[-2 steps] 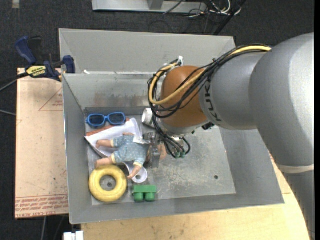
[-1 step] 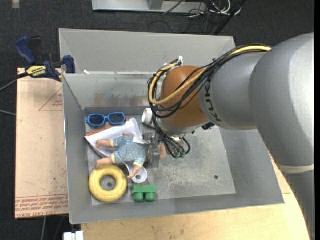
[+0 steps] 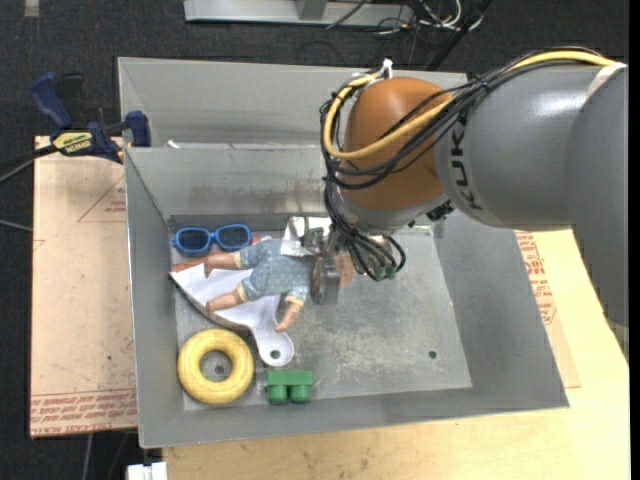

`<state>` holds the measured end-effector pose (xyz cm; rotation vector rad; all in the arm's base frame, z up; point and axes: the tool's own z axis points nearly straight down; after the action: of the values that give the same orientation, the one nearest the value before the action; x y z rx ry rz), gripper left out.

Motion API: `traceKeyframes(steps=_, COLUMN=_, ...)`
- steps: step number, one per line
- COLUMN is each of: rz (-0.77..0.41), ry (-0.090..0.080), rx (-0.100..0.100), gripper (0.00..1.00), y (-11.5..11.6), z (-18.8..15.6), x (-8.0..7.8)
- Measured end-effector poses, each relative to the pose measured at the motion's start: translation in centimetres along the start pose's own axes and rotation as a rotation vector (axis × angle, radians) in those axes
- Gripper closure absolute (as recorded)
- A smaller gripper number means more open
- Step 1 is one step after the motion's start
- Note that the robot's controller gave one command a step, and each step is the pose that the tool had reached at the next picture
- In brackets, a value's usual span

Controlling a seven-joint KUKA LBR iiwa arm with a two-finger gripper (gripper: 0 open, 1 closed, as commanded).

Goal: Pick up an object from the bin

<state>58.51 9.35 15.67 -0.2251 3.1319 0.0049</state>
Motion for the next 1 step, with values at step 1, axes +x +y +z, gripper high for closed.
traceKeyframes(steps=1, rz=0.000, ry=0.000, rx=0.000, gripper=1.00, y=0.00, z=0.00, x=0.00)
